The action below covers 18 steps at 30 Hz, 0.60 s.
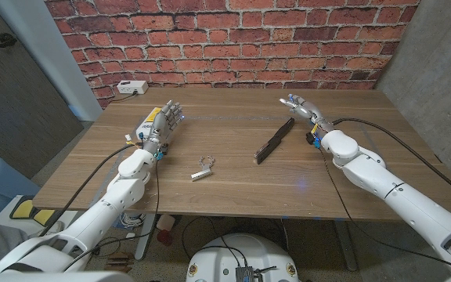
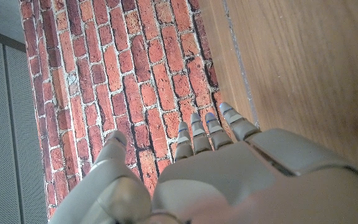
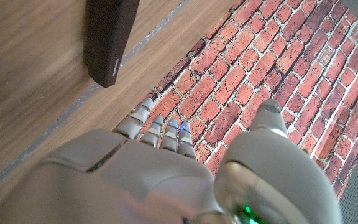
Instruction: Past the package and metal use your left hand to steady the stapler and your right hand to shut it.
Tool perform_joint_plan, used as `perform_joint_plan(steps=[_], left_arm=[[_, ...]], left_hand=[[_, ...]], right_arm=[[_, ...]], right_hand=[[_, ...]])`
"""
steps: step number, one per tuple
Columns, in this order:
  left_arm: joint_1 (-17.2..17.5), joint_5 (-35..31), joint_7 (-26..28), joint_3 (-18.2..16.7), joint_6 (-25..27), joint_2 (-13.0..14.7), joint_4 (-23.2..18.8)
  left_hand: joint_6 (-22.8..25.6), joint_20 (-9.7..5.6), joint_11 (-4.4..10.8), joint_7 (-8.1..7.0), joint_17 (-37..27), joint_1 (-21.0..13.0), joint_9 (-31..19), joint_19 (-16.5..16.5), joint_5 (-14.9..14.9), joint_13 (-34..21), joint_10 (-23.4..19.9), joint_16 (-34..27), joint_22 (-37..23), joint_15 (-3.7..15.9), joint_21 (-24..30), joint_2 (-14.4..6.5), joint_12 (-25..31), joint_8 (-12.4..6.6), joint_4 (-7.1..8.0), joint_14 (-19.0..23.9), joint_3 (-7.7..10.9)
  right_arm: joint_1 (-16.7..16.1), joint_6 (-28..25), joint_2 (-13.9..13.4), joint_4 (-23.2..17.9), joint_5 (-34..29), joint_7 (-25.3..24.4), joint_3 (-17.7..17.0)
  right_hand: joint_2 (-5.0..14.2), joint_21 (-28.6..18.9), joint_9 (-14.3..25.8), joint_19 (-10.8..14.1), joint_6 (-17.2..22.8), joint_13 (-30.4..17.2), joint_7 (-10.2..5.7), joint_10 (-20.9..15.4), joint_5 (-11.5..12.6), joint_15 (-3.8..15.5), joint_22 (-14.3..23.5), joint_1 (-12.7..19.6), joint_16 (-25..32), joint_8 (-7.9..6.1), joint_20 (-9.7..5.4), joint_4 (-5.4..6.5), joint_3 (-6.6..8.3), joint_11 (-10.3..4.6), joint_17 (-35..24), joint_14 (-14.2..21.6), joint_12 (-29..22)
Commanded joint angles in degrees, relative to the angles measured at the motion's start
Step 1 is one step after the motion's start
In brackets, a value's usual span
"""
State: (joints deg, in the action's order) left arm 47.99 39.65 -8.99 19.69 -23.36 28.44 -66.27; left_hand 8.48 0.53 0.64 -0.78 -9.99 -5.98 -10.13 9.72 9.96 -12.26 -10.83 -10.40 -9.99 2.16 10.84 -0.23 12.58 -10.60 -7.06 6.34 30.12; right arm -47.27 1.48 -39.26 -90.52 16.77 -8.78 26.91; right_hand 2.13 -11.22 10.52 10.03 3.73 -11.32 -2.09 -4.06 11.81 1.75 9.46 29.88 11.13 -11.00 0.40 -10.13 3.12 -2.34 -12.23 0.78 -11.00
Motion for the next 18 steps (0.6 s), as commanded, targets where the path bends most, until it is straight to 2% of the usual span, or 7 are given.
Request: perform_joint_plan(steps=[1, 10, 18], left_arm=[[0.74, 0.65, -1.08, -0.23, 0.12, 0.61, -0.19], [1.95, 1.35, -1.10, -0.90, -0.22, 1.02, -1.24], [1.72, 1.55, -2.94, -0.61, -1.51, 0.52, -0.70]], left_hand=[[0.43, -0.28, 0.00, -0.01, -0.18, -0.26, -0.19, 0.21, 0.18, 0.06, -0.16, -0.12, -0.15, 0.56, 0.35, -0.27, 0.09, -0.18, -0.30, 0.05, -0.04], [1.07, -0.17, 0.14, 0.18, -0.22, 0.09, -0.18, 0.13, 0.15, 0.09, -0.60, -0.29, -0.15, 0.55, 0.34, -0.08, 0.26, -0.39, -0.21, 0.44, -0.28], [1.41, -0.10, 0.13, 0.14, -0.25, 0.43, -0.18, 0.27, 0.12, 0.11, -0.61, -0.33, -0.15, 0.59, 0.40, 0.23, 0.26, -0.47, -0.15, 0.53, -0.56]], right_arm=[[2.02, -6.19, -2.52, -3.89, -4.19, 0.76, 1.92], [3.48, -8.71, -2.99, -4.54, -6.49, 1.21, 3.06], [4.51, -10.19, -4.19, -5.39, -9.26, 1.89, 4.13]], right_hand=[[-0.19, 0.26, 0.21, -0.02, -0.55, -0.14, -0.34, 0.43, 0.06, 4.01, 0.19, 2.11, -0.20, -0.02, -0.53, -0.25, 0.68, -0.25, 0.17, -0.76, 0.10], [-0.73, 0.41, 0.23, -0.09, -1.59, -0.12, -0.78, 1.03, 0.33, 4.50, 0.16, 5.01, -0.14, 0.01, -1.21, -0.45, 1.36, -0.97, 0.41, -1.22, 0.11], [-1.26, 0.49, 0.24, -0.19, -1.40, -0.13, -0.83, 0.65, 0.51, 4.68, 0.16, 6.96, 0.11, -0.29, -1.18, -0.42, 1.73, -0.74, 0.57, -0.94, -0.18]])
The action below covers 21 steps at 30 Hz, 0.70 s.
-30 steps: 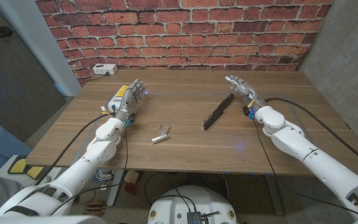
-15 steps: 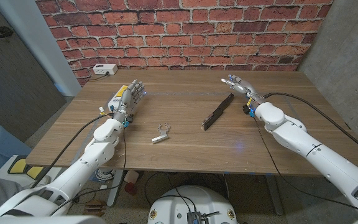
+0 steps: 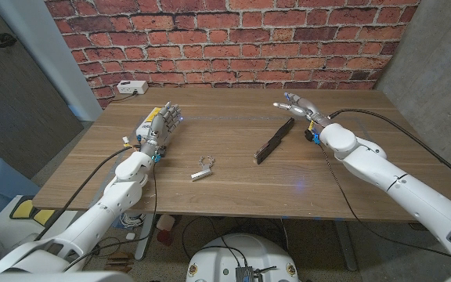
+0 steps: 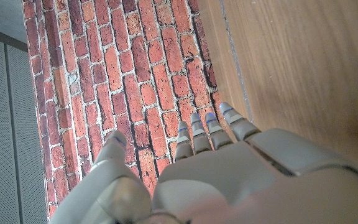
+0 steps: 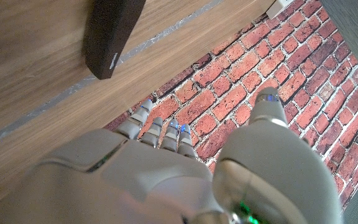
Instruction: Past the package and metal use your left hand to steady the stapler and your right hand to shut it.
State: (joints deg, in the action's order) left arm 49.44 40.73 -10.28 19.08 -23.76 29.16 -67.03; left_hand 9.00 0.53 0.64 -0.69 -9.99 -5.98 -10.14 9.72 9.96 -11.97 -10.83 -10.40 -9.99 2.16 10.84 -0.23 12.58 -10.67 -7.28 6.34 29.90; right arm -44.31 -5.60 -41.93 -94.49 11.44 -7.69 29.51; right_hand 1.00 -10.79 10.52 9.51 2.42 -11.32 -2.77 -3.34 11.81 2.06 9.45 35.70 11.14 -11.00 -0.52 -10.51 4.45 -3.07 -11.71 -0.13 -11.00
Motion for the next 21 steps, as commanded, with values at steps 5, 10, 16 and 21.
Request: perform_joint_plan(steps=[5, 10, 16, 21], left_arm=[[0.58, 0.18, -0.75, 0.21, -0.52, -0.18, -1.10], [0.32, 0.22, -0.38, 0.64, 1.18, -0.05, -1.91], [-0.41, -0.46, 0.14, 1.39, 2.64, 0.01, -2.21], [-0.16, -0.49, 0.21, 1.42, 1.83, -0.42, -2.69]], left_hand=[[1.25, 0.09, 0.13, 0.08, -0.28, 0.74, -0.17, 0.39, 0.08, -0.16, -0.89, -0.42, -0.14, 0.67, 0.44, 0.62, 0.37, -0.49, 0.09, 0.78, -0.62], [1.73, 0.25, 0.04, 0.09, -0.30, 1.11, -0.18, 0.56, 0.08, -0.14, -1.41, -0.63, -0.14, 0.60, 0.49, 1.00, 0.56, -0.59, 0.14, 1.39, -0.93], [2.30, -0.39, 0.36, 0.10, -0.31, 1.66, -0.19, 2.81, 0.17, -0.12, -2.60, -0.99, -0.15, 0.71, 1.25, 1.37, 0.96, -0.60, 0.24, 2.87, -1.34], [2.69, -0.38, 0.23, 0.43, -0.29, 1.80, -0.20, 3.90, 0.23, -0.10, -3.32, -1.05, -0.16, 0.75, 1.54, 1.44, 1.19, -0.64, 0.24, 3.49, -1.46]], right_arm=[[2.08, -3.86, -2.59, -2.17, -6.25, 1.54, 2.42], [2.94, -5.02, -3.73, -2.97, -7.95, 2.87, 2.81], [3.07, -7.26, -5.81, -5.23, -9.56, 4.24, 2.60], [2.69, -7.23, -6.13, -5.42, -10.39, 4.10, 2.52]], right_hand=[[-0.67, 0.06, 0.28, 0.36, 1.53, -0.18, -1.36, -0.92, 0.55, 4.91, 0.18, 2.69, 0.30, -0.95, -0.09, 0.21, 0.64, -0.62, 0.17, 0.24, -0.57], [-0.86, 0.02, 0.30, 0.48, 1.49, -0.21, -1.63, -0.61, 0.55, 5.29, 0.20, 3.20, 0.27, -0.89, -0.23, 0.37, 0.70, -1.16, 0.21, 0.08, -0.46], [-1.08, 0.05, 0.32, 0.43, 1.50, -0.24, -2.52, -0.57, 0.56, 5.83, 0.22, 3.96, 0.31, -0.82, -0.25, 0.67, 0.79, -2.23, 0.25, -0.05, -0.47], [-1.07, 0.05, 0.34, 0.43, 1.86, -0.25, -2.63, -0.93, 0.55, 5.93, 0.22, 4.26, 0.36, -0.92, -0.20, 0.80, 0.87, -1.87, 0.27, -0.03, -0.62]])
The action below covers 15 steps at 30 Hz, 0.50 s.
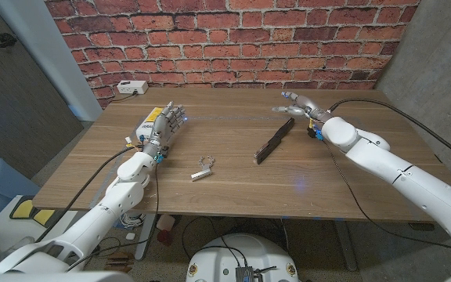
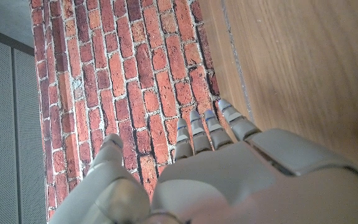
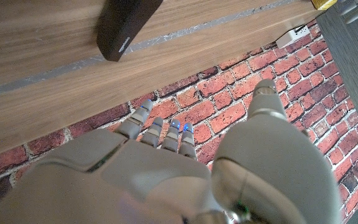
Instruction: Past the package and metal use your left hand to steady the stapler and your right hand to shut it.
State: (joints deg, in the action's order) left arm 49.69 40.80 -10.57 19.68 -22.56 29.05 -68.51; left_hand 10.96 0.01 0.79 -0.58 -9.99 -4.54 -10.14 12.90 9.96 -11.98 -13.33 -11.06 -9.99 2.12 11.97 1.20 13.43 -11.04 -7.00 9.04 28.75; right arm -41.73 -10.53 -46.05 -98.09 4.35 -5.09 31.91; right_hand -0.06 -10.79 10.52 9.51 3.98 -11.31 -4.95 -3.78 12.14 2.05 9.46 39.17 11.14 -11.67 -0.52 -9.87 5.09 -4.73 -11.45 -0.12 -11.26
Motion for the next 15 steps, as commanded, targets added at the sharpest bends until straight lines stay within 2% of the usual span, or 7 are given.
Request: perform_joint_plan(steps=[1, 6, 11, 15], left_arm=[[-0.33, -0.65, 0.66, 0.83, 0.66, -0.26, -1.40], [0.05, -0.23, 1.37, 0.47, 0.09, -0.88, -1.41], [0.00, -0.54, 1.61, 0.74, -0.16, -1.25, -1.19], [0.03, -1.05, 1.73, 1.13, -0.37, -1.42, -1.06]], left_hand=[[0.74, 0.15, 0.06, 0.33, -0.29, 0.36, -0.20, 0.73, 0.23, -0.10, -0.84, -0.40, -0.17, 0.76, 0.42, 0.01, 0.34, -0.27, -0.04, 0.83, -0.31], [0.74, 0.23, 0.04, 0.30, -0.29, 0.38, -0.20, 0.58, 0.25, -0.09, -0.90, -0.39, -0.17, 0.69, 0.31, 0.01, 0.35, -0.24, -0.04, 0.93, -0.33], [0.65, 0.29, 0.01, 0.22, -0.28, 0.39, -0.20, 0.36, 0.28, -0.09, -0.92, -0.35, -0.16, 0.69, 0.17, -0.02, 0.33, -0.16, -0.05, 1.01, -0.34], [0.60, 0.27, 0.00, 0.21, -0.28, 0.38, -0.20, 0.30, 0.30, -0.09, -1.02, -0.29, -0.16, 0.72, 0.10, -0.06, 0.34, -0.11, -0.06, 1.03, -0.34]], right_arm=[[0.12, -2.43, -2.11, -1.93, -3.76, 1.45, 0.25], [0.02, -2.86, -2.62, -2.50, -5.49, 1.05, 0.29], [1.57, -3.78, -2.75, -2.06, -6.87, 3.56, 1.49], [2.66, -3.44, -2.63, -1.13, -8.06, 4.65, 2.32]], right_hand=[[-0.01, 0.04, 0.34, 0.45, 0.37, -0.26, -0.45, -0.56, 0.22, 5.94, 0.22, 0.83, 0.37, -0.27, -0.22, 0.18, 0.24, -0.20, 0.01, -0.02, -0.39], [0.13, -0.20, 0.36, 1.22, 2.02, -0.29, -0.71, -2.36, 0.24, 6.42, 0.22, 1.91, 0.79, -0.77, -0.32, 0.33, 0.56, -0.53, 0.08, 0.92, -1.01], [0.16, -0.26, 0.36, 1.47, 2.18, -0.29, -0.70, -2.45, 0.24, 6.46, 0.22, 2.28, 0.82, -0.76, -0.67, 0.36, 0.66, -0.61, 0.10, 1.02, -0.99], [0.62, -0.28, 0.38, 1.75, 1.91, -0.30, -0.46, -2.23, 0.24, 5.99, 0.21, 3.25, 1.02, -0.56, -0.03, 0.36, 1.10, -0.39, 0.11, 1.52, -0.82]])
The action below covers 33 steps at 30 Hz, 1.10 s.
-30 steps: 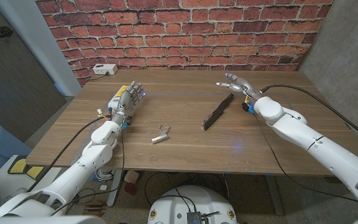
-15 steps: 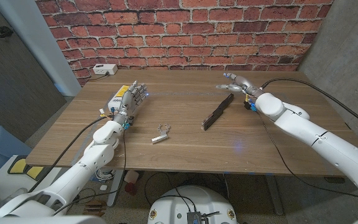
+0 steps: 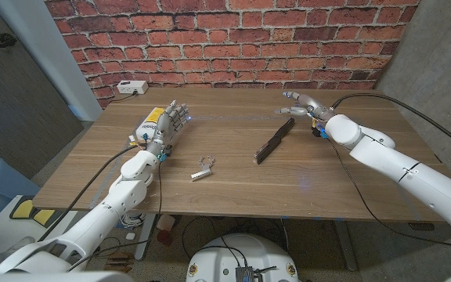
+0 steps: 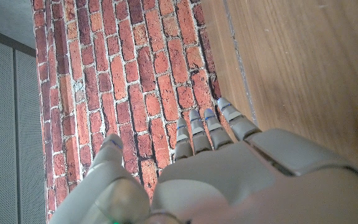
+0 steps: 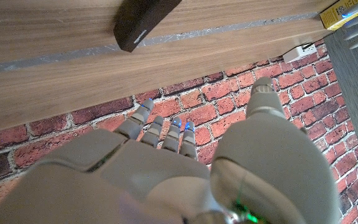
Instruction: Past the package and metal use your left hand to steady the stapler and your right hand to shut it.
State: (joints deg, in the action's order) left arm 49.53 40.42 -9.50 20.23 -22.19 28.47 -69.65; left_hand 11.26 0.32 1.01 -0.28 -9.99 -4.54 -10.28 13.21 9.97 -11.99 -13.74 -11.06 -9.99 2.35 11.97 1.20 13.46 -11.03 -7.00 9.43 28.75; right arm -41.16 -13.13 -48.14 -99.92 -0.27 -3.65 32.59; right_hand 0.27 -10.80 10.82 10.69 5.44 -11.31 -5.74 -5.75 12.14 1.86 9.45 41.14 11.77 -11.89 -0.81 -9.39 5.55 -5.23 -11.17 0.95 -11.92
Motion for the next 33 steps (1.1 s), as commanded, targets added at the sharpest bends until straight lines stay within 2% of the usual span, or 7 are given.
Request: perform_joint_plan(steps=[1, 7, 14, 18, 23, 28, 33], left_arm=[[0.24, -0.84, 0.74, 0.74, -0.51, -0.76, -0.04], [0.75, -0.86, 1.72, 0.91, 0.03, -1.01, -0.62], [1.31, -0.74, 2.40, 1.03, 0.87, -0.94, -1.38], [1.40, -0.65, 2.32, 0.94, 0.76, -0.87, -1.43], [1.17, -0.60, 1.95, 0.90, 0.62, -0.80, -1.09], [0.95, -0.48, 1.50, 0.93, 0.40, -0.96, -0.52], [0.86, -0.35, 1.46, 0.92, 0.63, -0.99, -0.31]], left_hand=[[-0.31, -0.03, -0.26, -0.19, -0.27, 0.37, -0.06, -0.02, 0.32, -0.08, -0.53, -0.24, -0.16, 0.49, 0.06, -0.09, 0.26, 0.15, -0.07, 0.66, -0.34], [-1.83, 0.07, -0.43, -0.23, -0.27, 0.35, -0.06, -0.27, 0.36, -0.08, -0.15, 0.02, -0.15, 0.30, -0.15, -0.20, 0.04, 0.67, -0.10, 0.34, -0.33], [-1.48, 0.09, -0.31, -0.41, -0.26, 0.34, -0.07, -0.23, 0.38, -0.09, -0.49, 0.00, -0.15, 0.44, -0.21, -0.28, 0.14, 0.45, -0.12, 0.60, -0.33], [-1.21, -0.19, -0.23, -0.21, -0.26, 0.33, -0.07, -0.08, 0.39, -0.09, -0.73, -0.03, -0.14, 0.55, -0.20, -0.32, 0.21, 0.31, -0.13, 0.80, -0.32], [-0.28, -1.49, -0.11, -0.07, -0.25, 0.29, -0.07, 0.93, 0.43, -0.10, -1.64, -0.24, -0.10, 1.16, 0.04, -0.46, 0.49, -0.04, -0.16, 1.75, -0.30], [0.81, -1.59, 0.01, 0.31, -0.25, 0.29, -0.08, 2.16, 0.44, -0.13, -3.95, -0.64, -0.05, 1.23, 0.22, -0.61, 1.26, -0.31, -0.17, 3.58, -0.31], [1.26, -1.56, -0.06, 0.41, -0.24, 0.30, -0.08, 2.90, 0.44, -0.14, -4.38, -0.66, -0.04, 1.36, 0.38, -0.64, 1.37, -0.41, -0.19, 4.06, -0.33]], right_arm=[[2.31, -0.63, -0.51, 0.94, -3.58, 3.53, 1.77], [3.52, -1.61, -0.69, 1.04, -7.88, 3.66, 3.46], [4.22, -1.54, -0.60, 1.83, -10.03, 4.53, 4.20], [4.85, -1.43, -0.87, 1.82, -11.38, 5.74, 4.73], [5.54, -2.21, -0.89, 1.56, -13.08, 6.94, 5.31], [6.65, -2.05, -1.06, 1.59, -14.97, 8.64, 6.11], [7.10, -2.45, -0.98, 1.43, -16.22, 9.72, 6.42]], right_hand=[[0.35, -0.26, 0.08, 0.57, 0.41, -0.31, 0.38, -0.21, 0.23, 6.18, 0.21, 1.37, 0.38, -0.32, 0.26, -0.11, 0.68, 0.14, -0.17, 0.44, -0.14], [1.15, -0.46, 0.13, 1.46, 1.02, -0.46, 0.90, -1.44, -0.04, 6.32, 0.23, 2.92, 0.97, -0.42, -0.73, 0.00, 1.42, 0.87, -0.28, 1.86, -0.56], [1.60, -0.50, 0.17, 1.97, 2.06, -0.63, 1.16, -2.87, -0.35, 6.17, 0.25, 3.21, 1.52, -0.68, -0.81, 0.36, 1.64, 1.57, -0.48, 3.12, -1.06], [1.89, -0.43, 0.18, 1.98, 2.22, -0.70, 1.09, -3.10, -0.43, 6.20, 0.25, 3.72, 1.71, -0.69, -0.74, 0.29, 1.91, 1.43, -0.56, 3.58, -1.11], [2.17, -0.29, 0.21, 1.84, 2.28, -0.82, 0.88, -3.36, -0.50, 6.84, 0.24, 5.13, 1.83, -0.66, -0.89, -0.13, 2.48, 1.07, -0.63, 3.96, -1.15], [2.30, -0.21, 0.23, 1.83, 2.96, -0.93, -0.03, -3.47, -0.65, 7.15, 0.23, 6.70, 1.77, -0.85, -0.90, -0.46, 3.04, 0.46, -0.69, 3.92, -1.10], [2.32, -0.16, 0.25, 1.81, 3.36, -0.96, -0.10, -3.32, -0.74, 7.18, 0.22, 7.39, 1.64, -0.96, -1.13, -0.53, 3.27, 0.24, -0.70, 3.67, -0.98]])
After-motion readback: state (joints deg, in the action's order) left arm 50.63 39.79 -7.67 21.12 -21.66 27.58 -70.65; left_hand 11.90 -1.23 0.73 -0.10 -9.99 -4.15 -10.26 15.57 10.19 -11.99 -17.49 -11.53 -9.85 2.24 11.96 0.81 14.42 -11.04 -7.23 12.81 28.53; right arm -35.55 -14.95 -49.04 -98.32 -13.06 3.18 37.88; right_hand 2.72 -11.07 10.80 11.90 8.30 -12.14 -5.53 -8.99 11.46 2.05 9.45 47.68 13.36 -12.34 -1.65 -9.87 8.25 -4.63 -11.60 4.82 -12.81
